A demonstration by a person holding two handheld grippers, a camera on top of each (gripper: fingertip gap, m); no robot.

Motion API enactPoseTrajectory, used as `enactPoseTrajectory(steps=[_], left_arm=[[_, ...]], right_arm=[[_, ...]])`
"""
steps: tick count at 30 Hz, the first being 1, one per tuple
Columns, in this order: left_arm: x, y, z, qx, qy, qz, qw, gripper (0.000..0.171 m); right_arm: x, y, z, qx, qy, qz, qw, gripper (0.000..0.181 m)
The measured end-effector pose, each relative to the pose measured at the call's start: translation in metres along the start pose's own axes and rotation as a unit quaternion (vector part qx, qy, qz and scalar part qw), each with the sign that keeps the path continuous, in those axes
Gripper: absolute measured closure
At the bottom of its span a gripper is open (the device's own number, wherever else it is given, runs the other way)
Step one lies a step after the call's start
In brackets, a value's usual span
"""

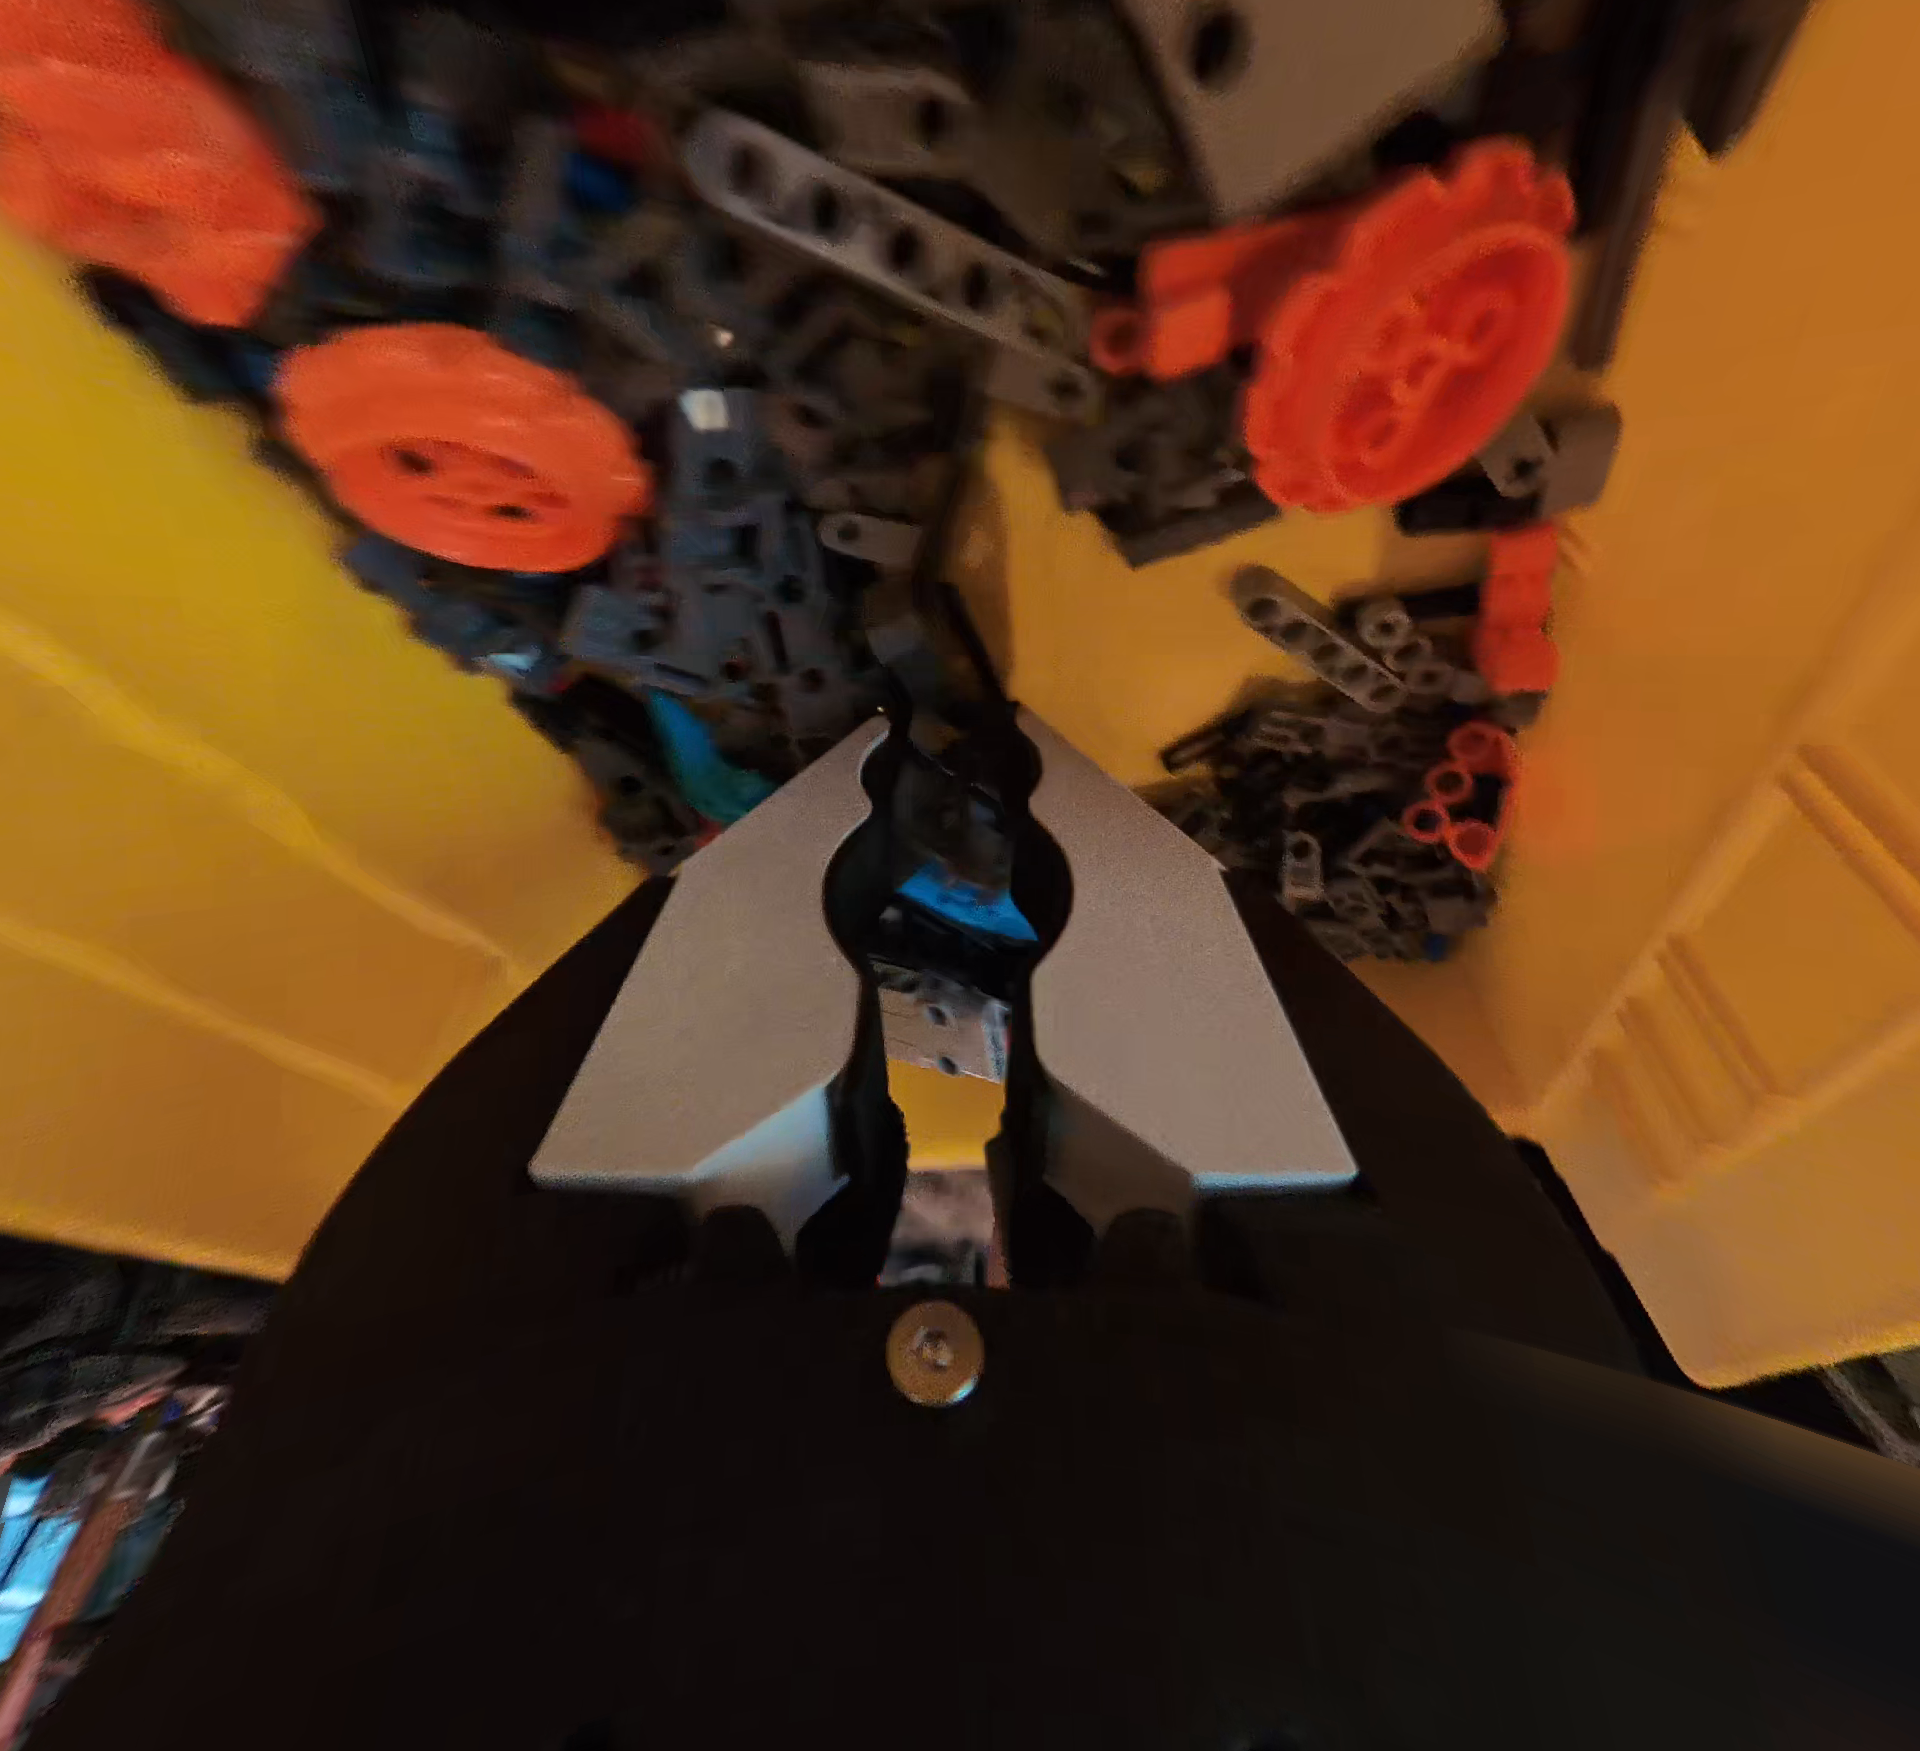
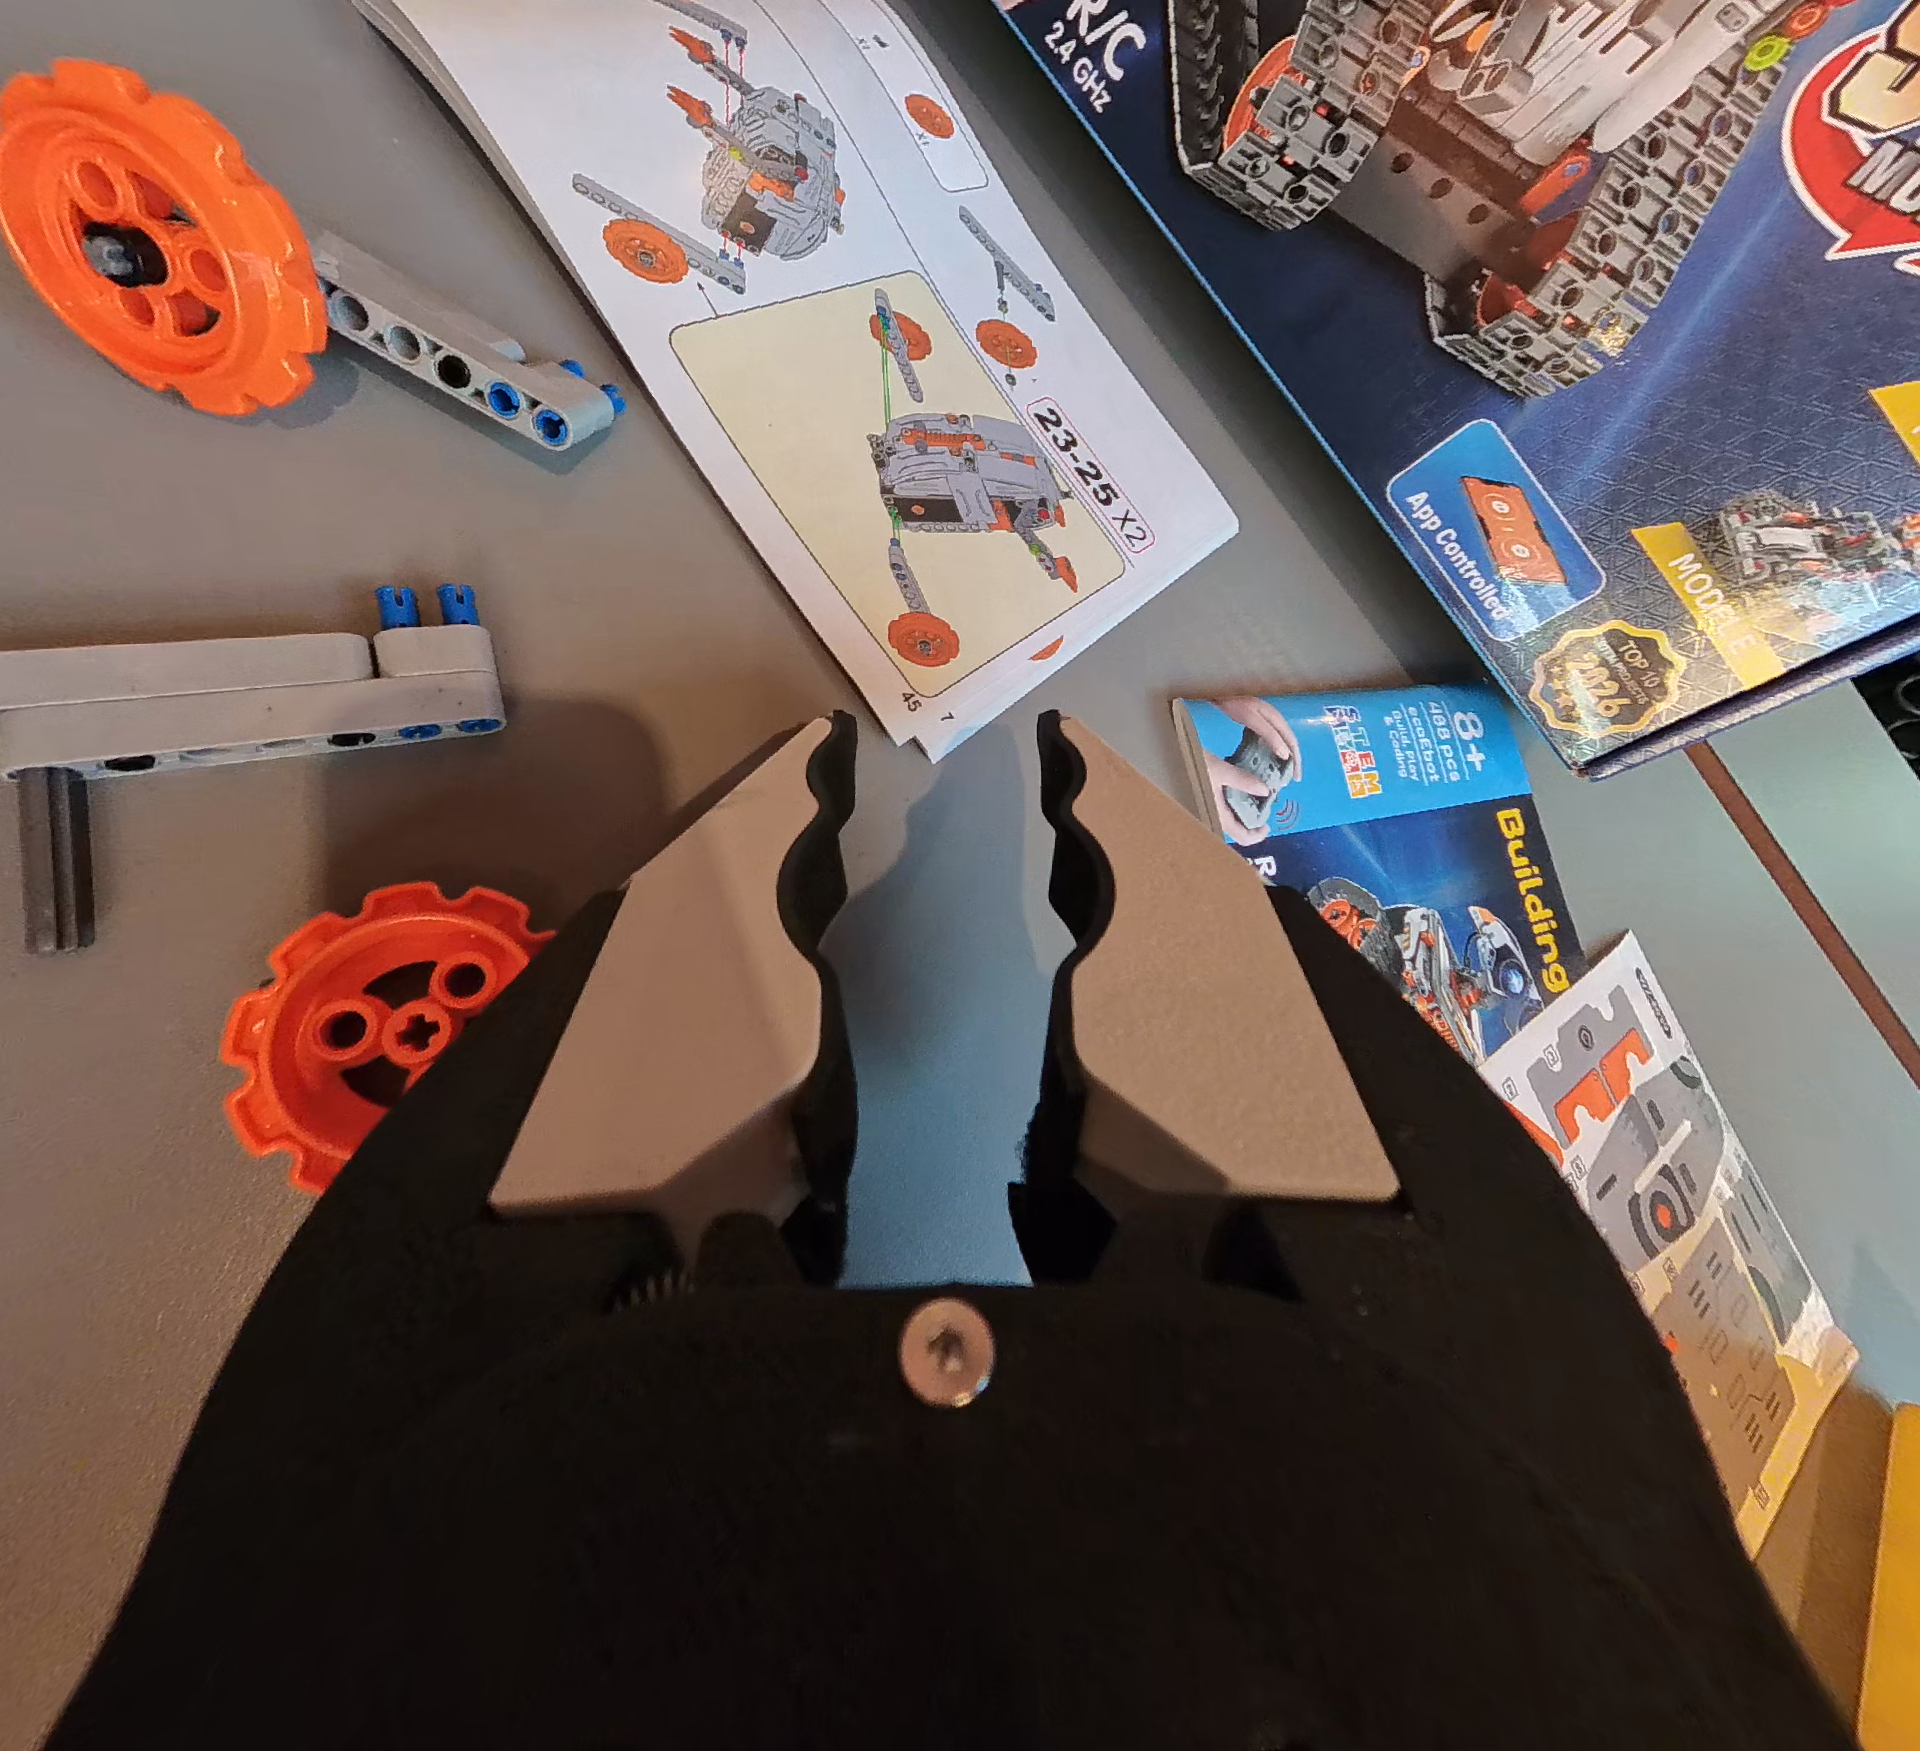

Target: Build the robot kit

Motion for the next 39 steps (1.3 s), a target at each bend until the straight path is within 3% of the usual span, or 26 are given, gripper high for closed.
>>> enactPoseTrajectory(steps=[3,5,7,10,13,15,17,24,27,30,32,34,37,39], left_arm=[[0.004,-0.017,-0.020,0.023,0.088,-0.054,0.994,0.156],[-0.001,-0.013,-0.029,-0.027,0.120,-0.053,0.991,0.145],[-0.010,0.000,-0.028,-0.089,0.103,-0.016,0.991,0.118],[-0.016,0.025,-0.018,-0.130,0.051,0.065,0.988,0.111],[-0.010,0.041,-0.003,-0.109,0.000,0.091,0.990,0.101],[-0.005,0.044,0.005,-0.082,-0.018,0.080,0.993,0.101],[-0.002,0.043,0.009,-0.055,-0.023,0.057,0.997,0.091],[-0.002,0.034,0.015,-0.036,-0.046,0.021,0.998,0.102],[-0.006,0.029,0.014,-0.053,-0.053,0.014,0.997,0.130],[-0.007,0.024,0.014,-0.052,-0.056,0.010,0.997,0.139],[-0.006,0.015,0.009,0.000,-0.044,0.004,0.999,0.171],[-0.004,0.006,0.000,0.026,-0.010,-0.019,0.999,0.171],[-0.003,0.020,-0.009,-0.090,0.042,-0.001,0.995,0.127],[-0.004,0.032,-0.009,-0.113,0.042,0.034,0.992,0.121]], right_arm=[[0.000,0.000,0.000,0.000,0.000,0.000,1.000,0.147],[0.000,0.000,0.000,0.000,0.000,0.000,1.000,0.147],[0.000,0.000,0.000,0.000,0.000,0.001,1.000,0.147],[0.000,0.000,0.000,0.000,-0.001,0.001,1.000,0.147],[0.000,0.000,0.000,-0.001,-0.001,0.000,1.000,0.147],[0.000,0.000,0.000,-0.001,-0.001,0.000,1.000,0.147],[0.000,0.000,0.000,-0.001,-0.001,0.000,1.000,0.147],[0.000,0.000,0.000,-0.001,-0.001,-0.001,1.000,0.147],[0.000,0.000,0.000,-0.001,-0.001,0.000,1.000,0.148],[0.000,0.000,0.000,-0.001,-0.001,0.001,1.000,0.148],[0.000,0.000,0.000,0.000,-0.001,0.001,1.000,0.148],[0.000,0.000,0.000,0.000,-0.001,0.001,1.000,0.148],[0.000,0.000,0.001,0.000,-0.001,0.002,1.000,0.148],[0.000,0.000,0.001,-0.001,-0.002,0.003,1.000,0.148]])
Point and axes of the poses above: each gripper's, where its closed fingertips meet, z out along the fingers, x out of its top, y = z × x across the jaws, the point moved 10 cm from there along -z, back along the fingers, and after that the axes turned 8 degrees about -x, right-handed, at the moved point
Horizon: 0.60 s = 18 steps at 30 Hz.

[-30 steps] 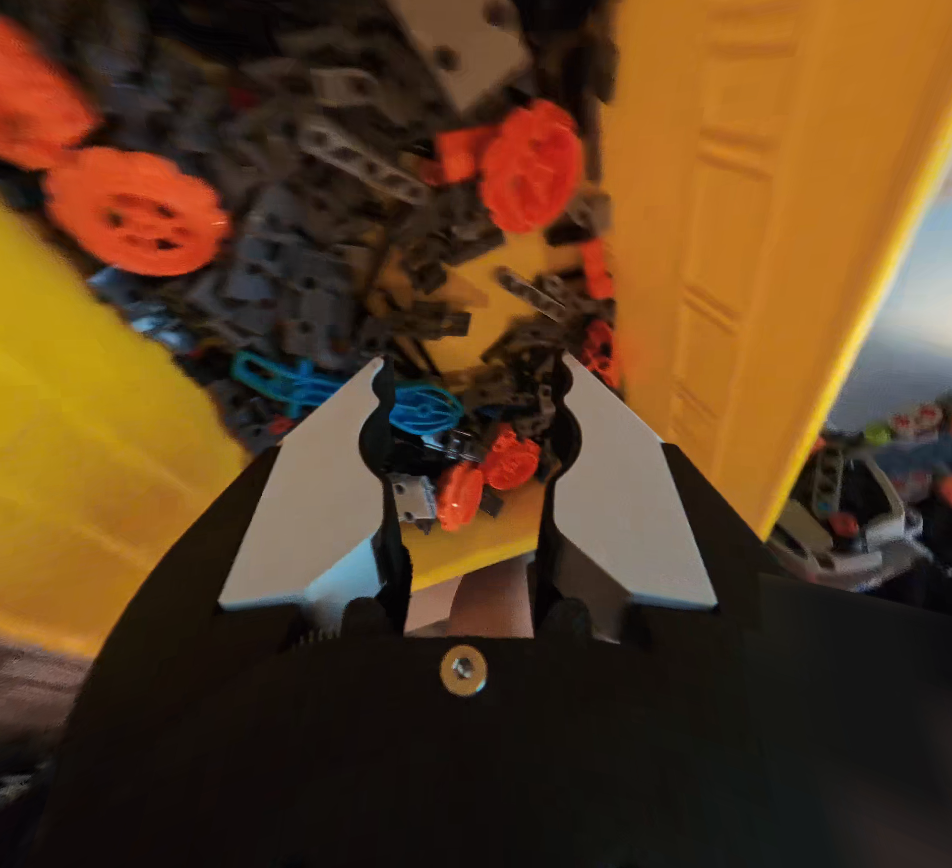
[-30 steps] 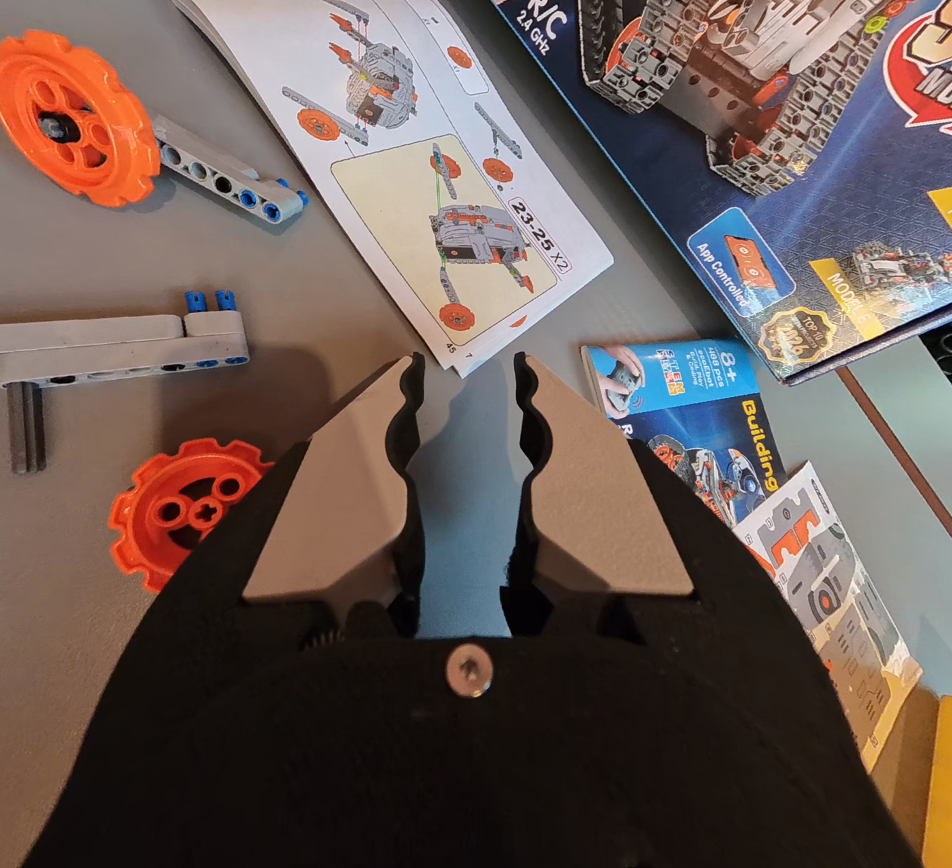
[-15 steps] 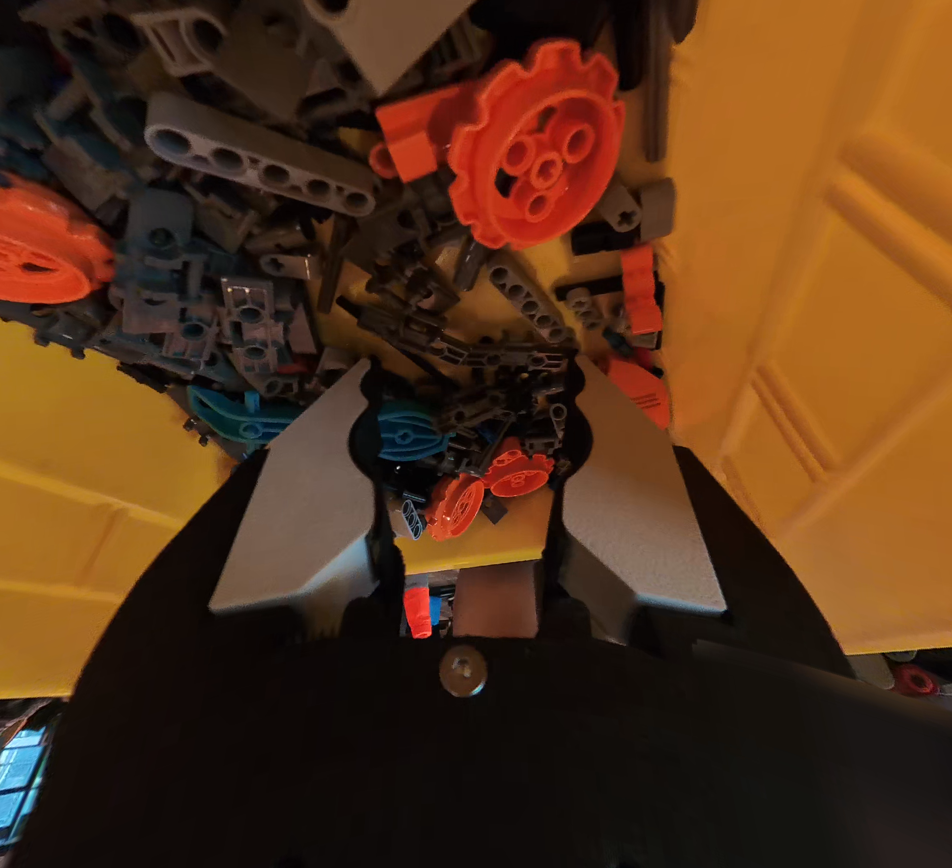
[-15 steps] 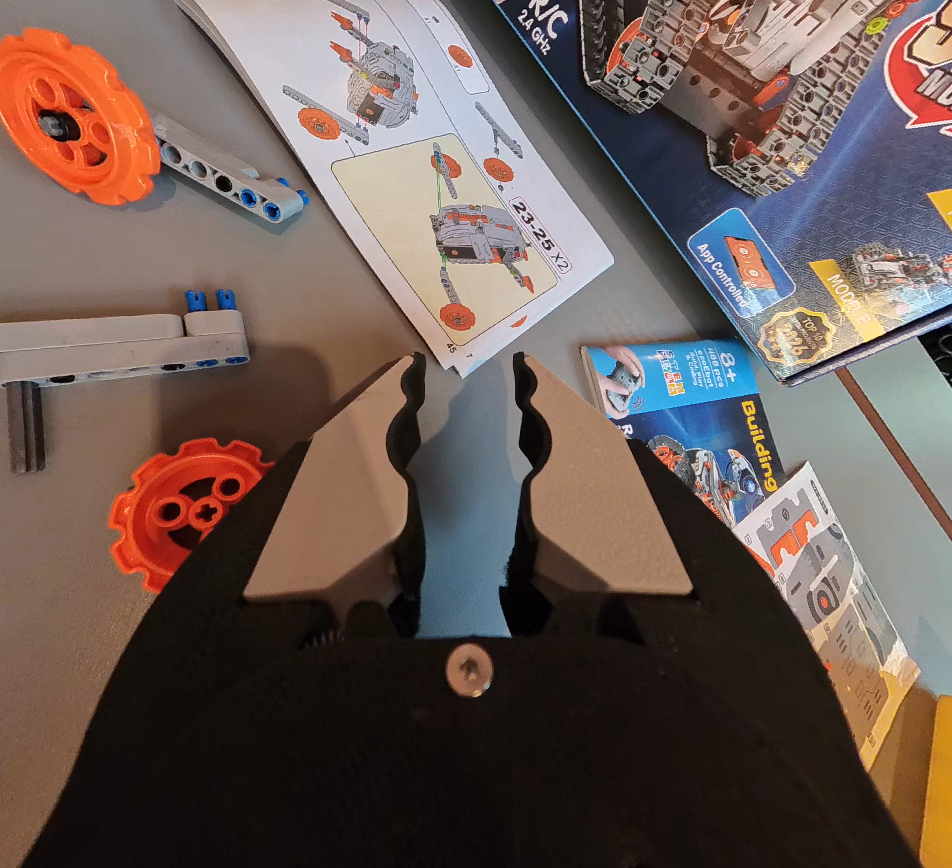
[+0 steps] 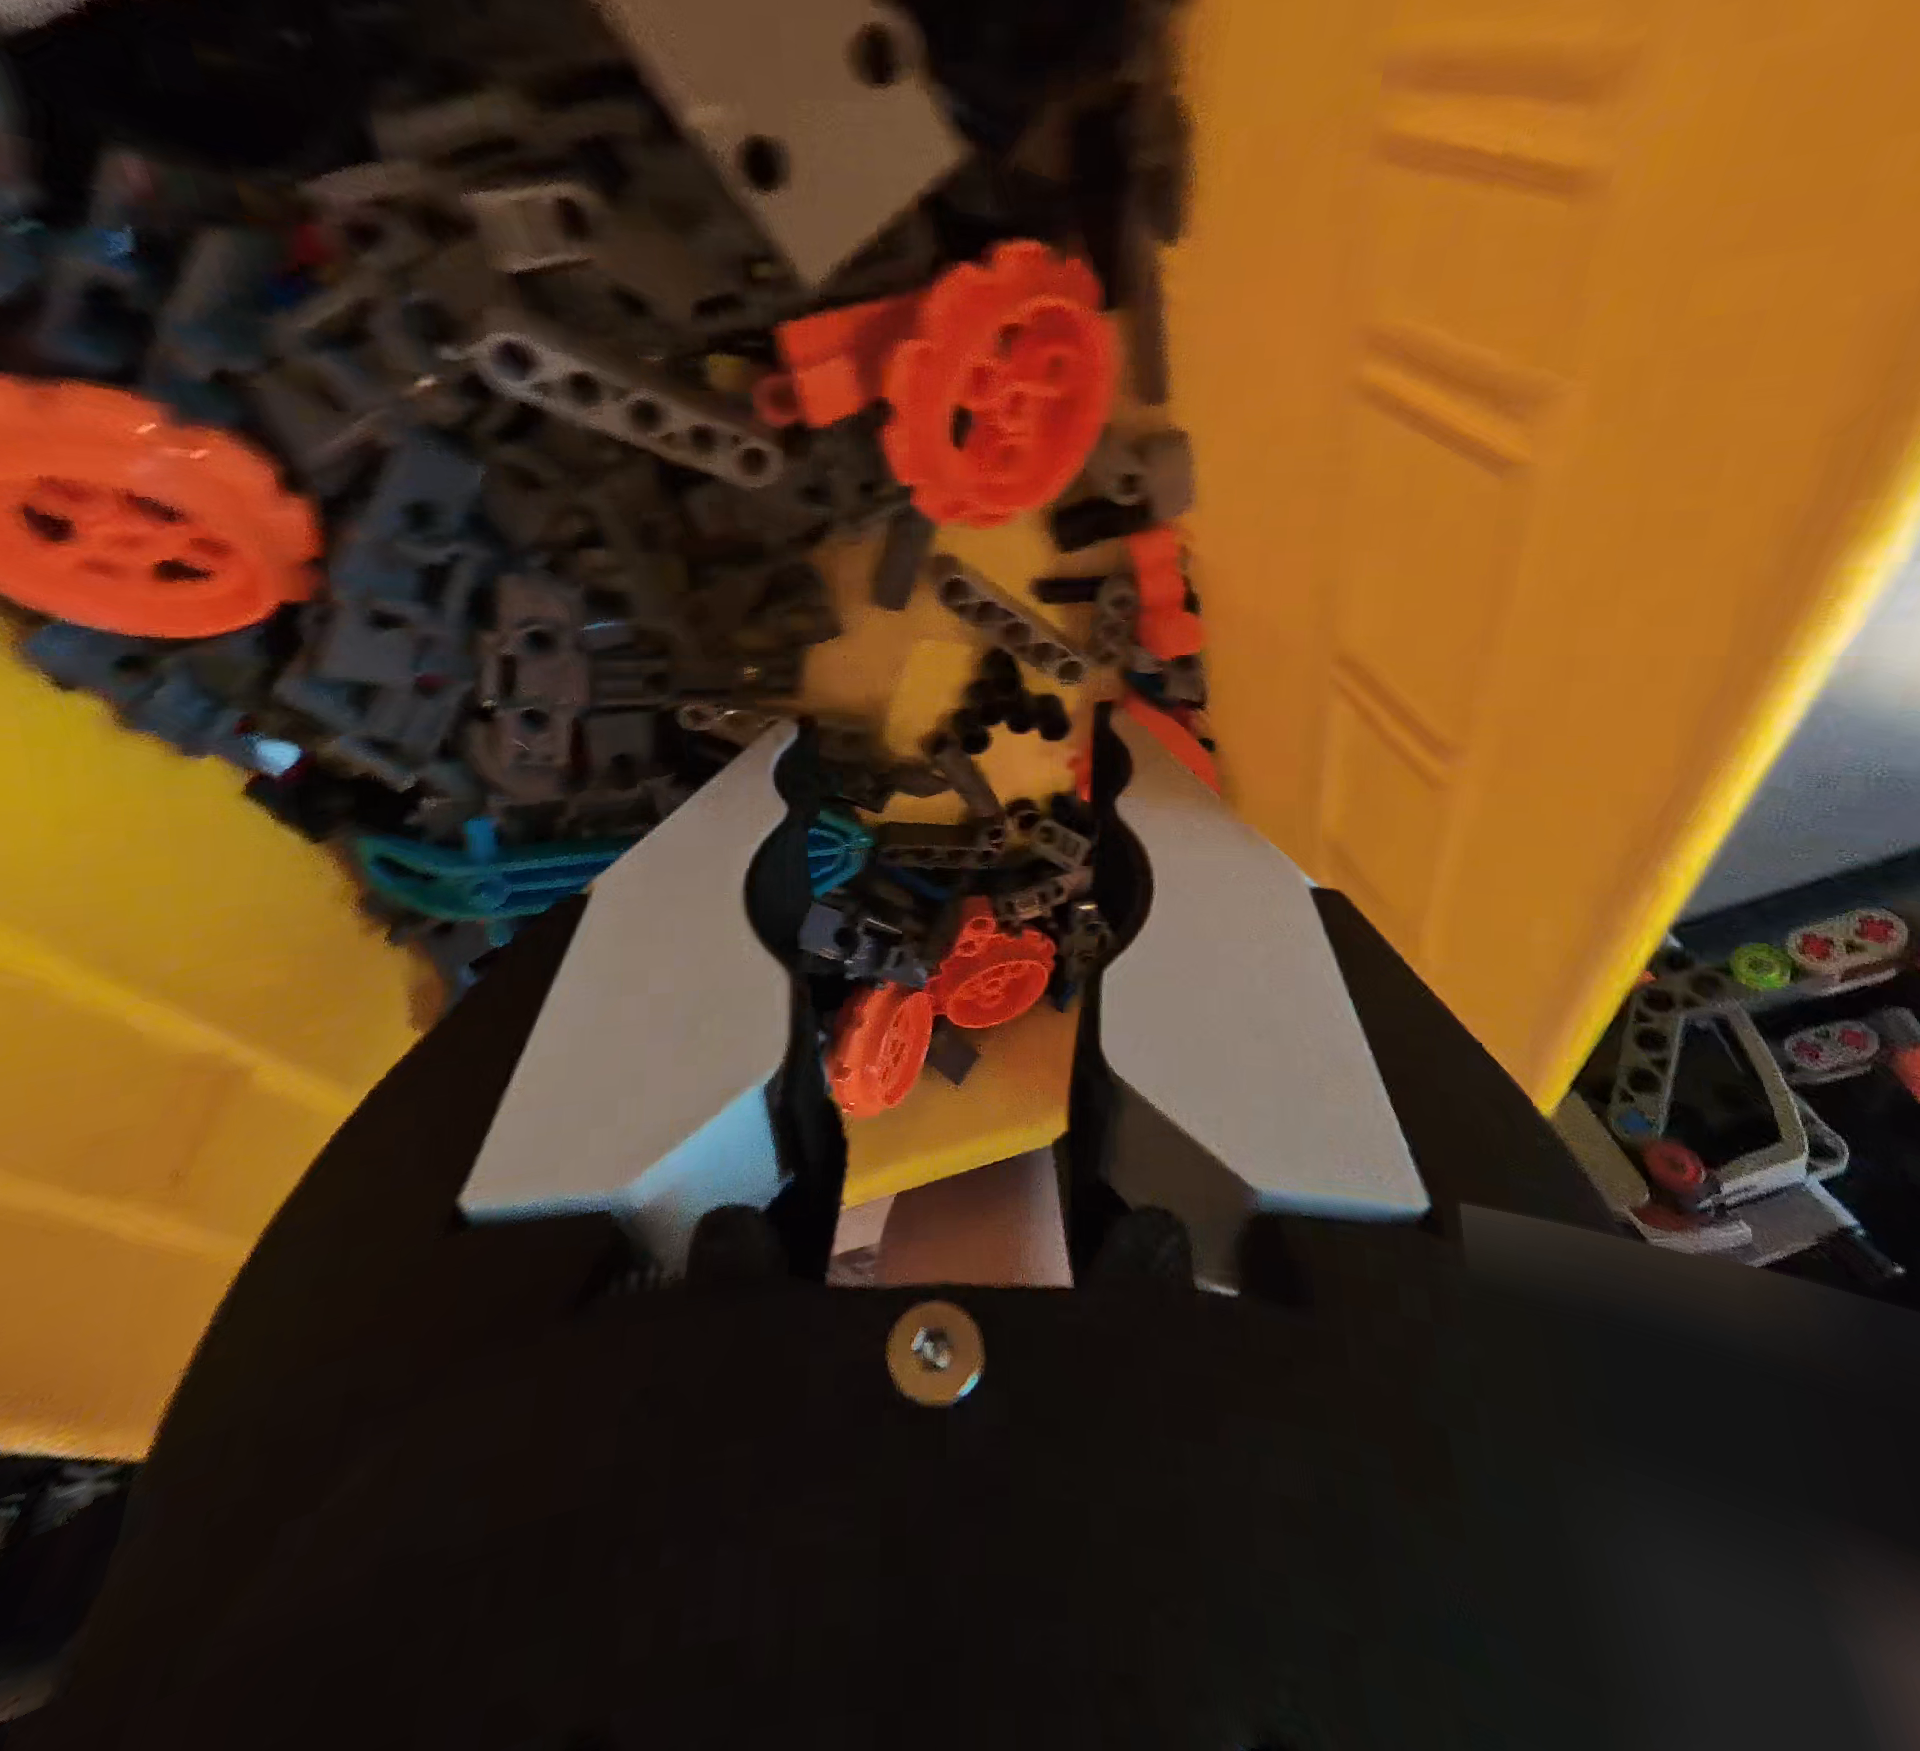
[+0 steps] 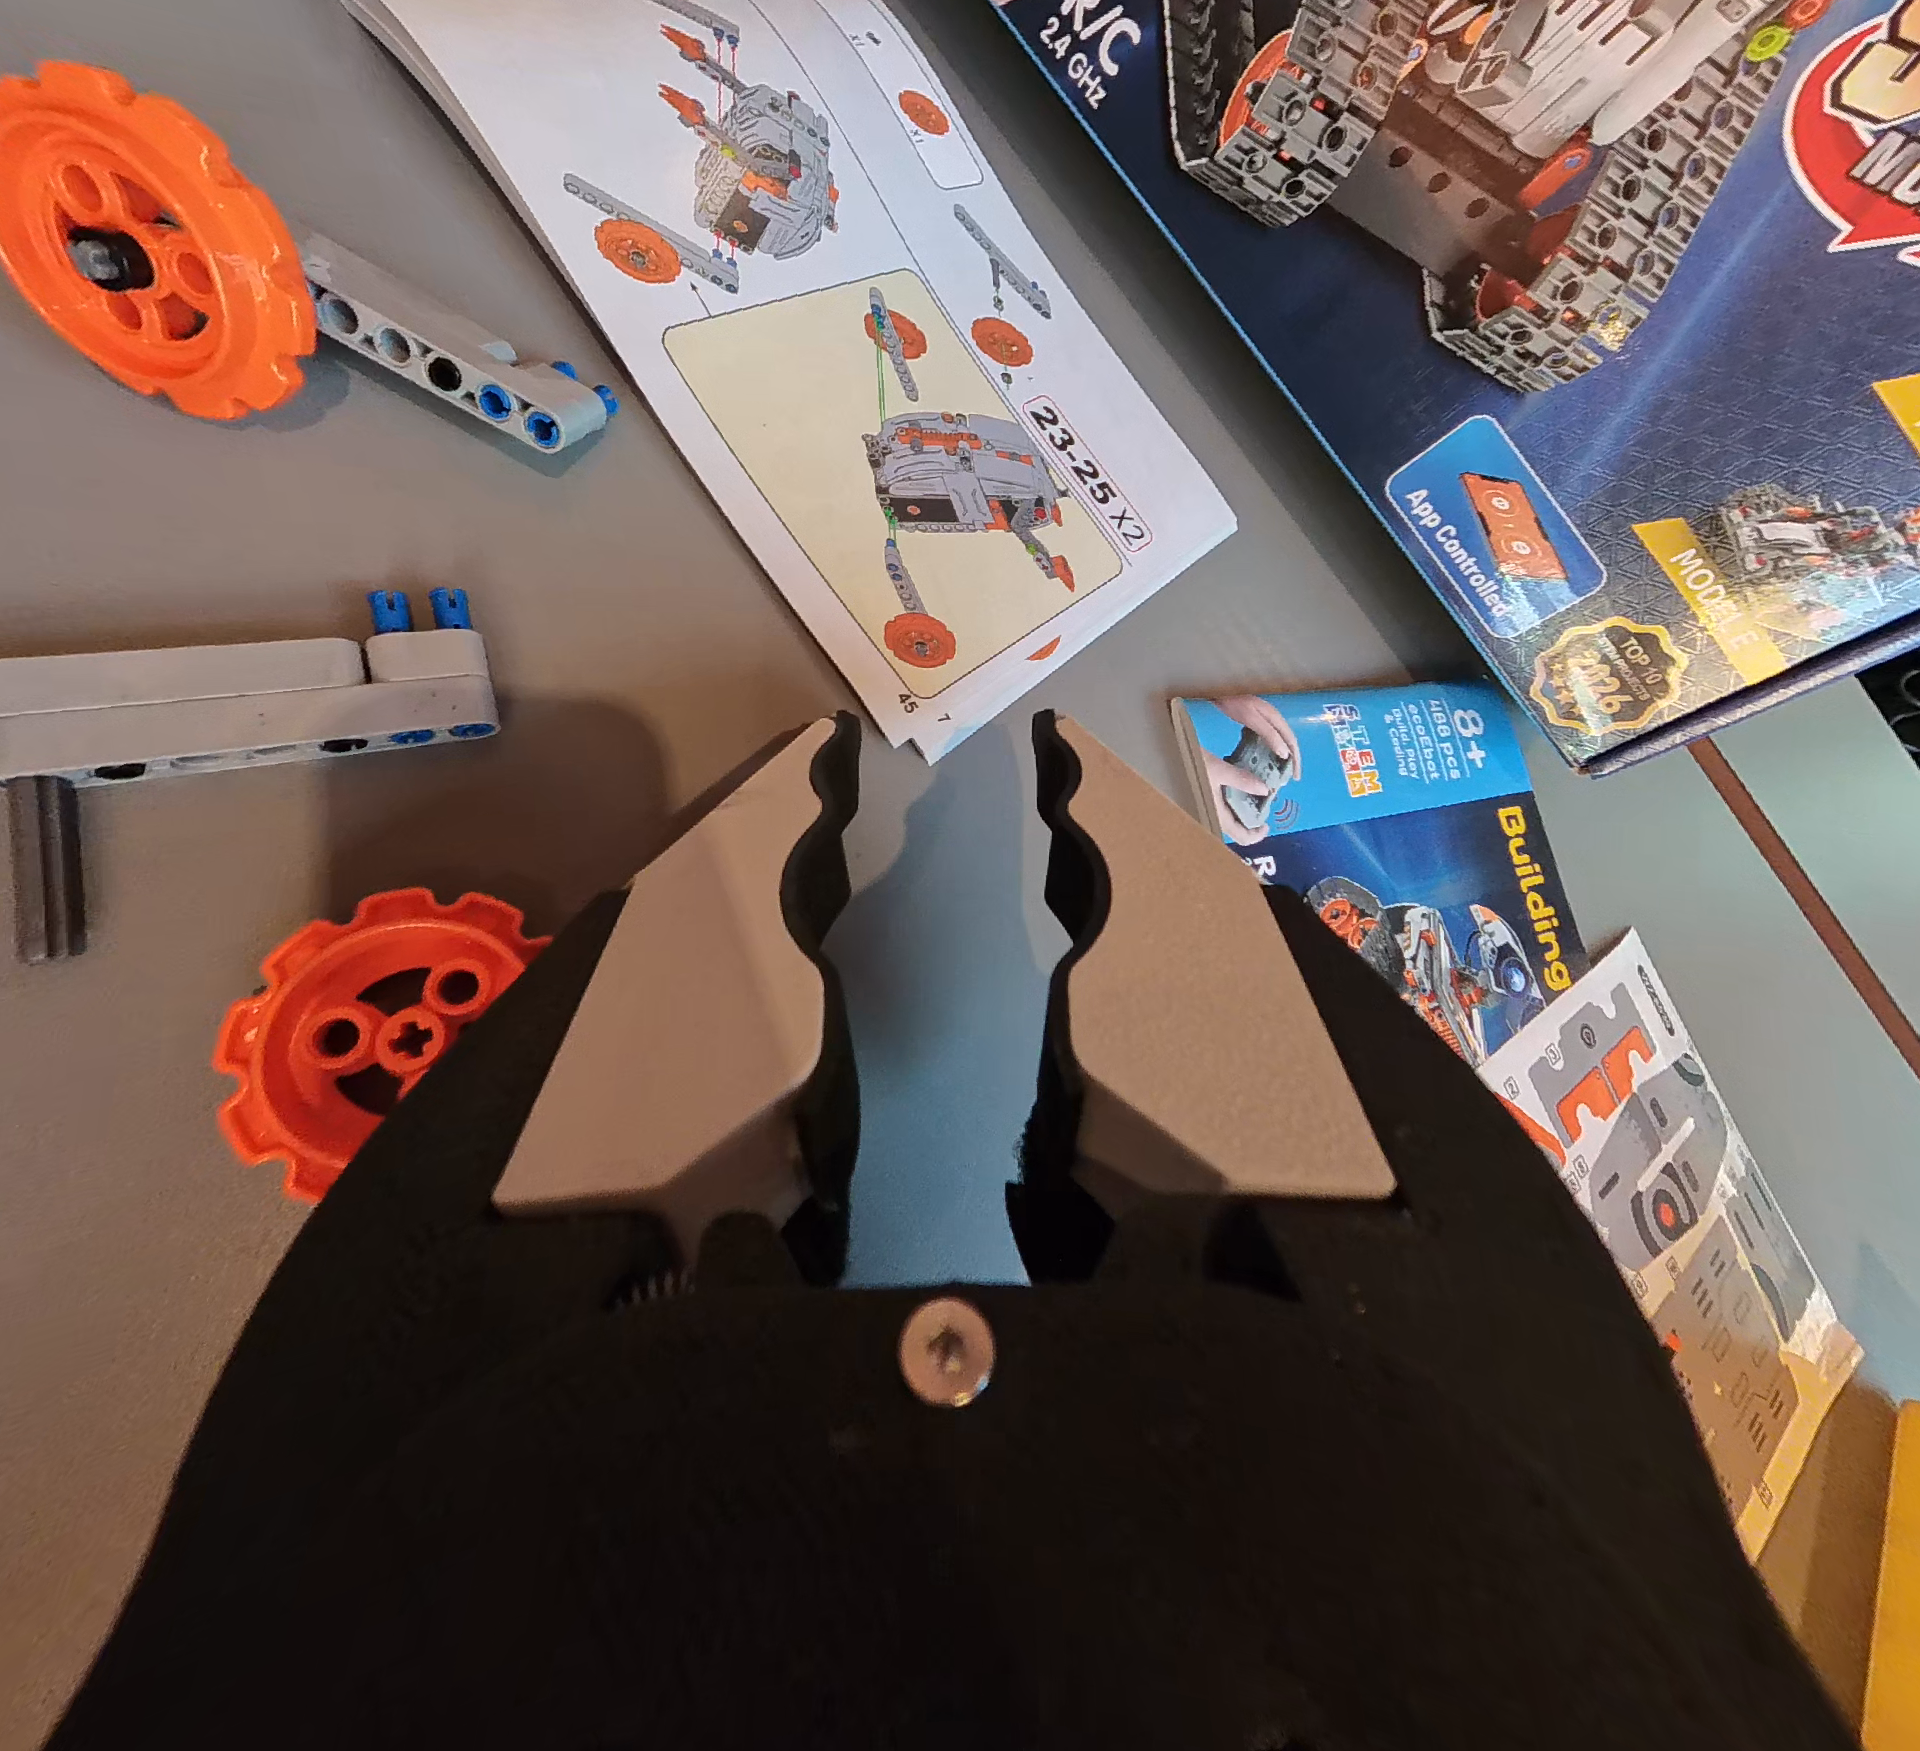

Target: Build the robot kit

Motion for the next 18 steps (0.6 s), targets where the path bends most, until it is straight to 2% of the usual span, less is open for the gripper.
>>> enactPoseTrajectory(steps=[3,5,8,9,11,12,13,14,15,18], left_arm=[[0.002,0.012,0.015,-0.012,-0.040,0.029,0.999,0.101],[0.004,0.014,0.023,0.016,-0.068,0.031,0.997,0.103],[0.006,0.017,0.025,0.059,-0.069,0.020,0.996,0.113],[0.006,0.016,0.025,0.067,-0.070,0.015,0.995,0.112],[0.004,0.011,0.024,0.080,-0.067,-0.011,0.994,0.096],[0.005,0.008,0.023,0.074,-0.059,-0.027,0.995,0.093],[0.006,0.004,0.021,0.079,-0.050,-0.038,0.995,0.098],[0.005,-0.003,0.018,0.106,-0.050,-0.047,0.992,0.120],[0.004,-0.009,0.016,0.123,-0.053,-0.057,0.989,0.129],[-0.006,-0.013,0.015,0.080,-0.066,-0.070,0.992,0.114]], right_arm=[[0.000,0.000,0.000,-0.001,0.000,-0.001,1.000,0.148],[0.000,0.000,0.000,-0.001,0.000,-0.001,1.000,0.148],[0.000,0.000,0.001,-0.002,-0.001,0.001,1.000,0.148],[0.000,0.001,0.001,-0.002,-0.001,0.001,1.000,0.148],[0.000,0.001,0.001,-0.003,-0.001,0.000,1.000,0.148],[0.000,0.001,0.001,-0.003,-0.001,0.000,1.000,0.148],[0.000,0.001,0.001,-0.003,-0.002,0.000,1.000,0.148],[0.000,0.000,0.001,-0.003,-0.001,0.001,1.000,0.149],[0.000,0.001,0.001,-0.003,-0.002,0.001,1.000,0.149],[0.000,0.001,0.001,-0.002,-0.001,0.003,1.000,0.149]])
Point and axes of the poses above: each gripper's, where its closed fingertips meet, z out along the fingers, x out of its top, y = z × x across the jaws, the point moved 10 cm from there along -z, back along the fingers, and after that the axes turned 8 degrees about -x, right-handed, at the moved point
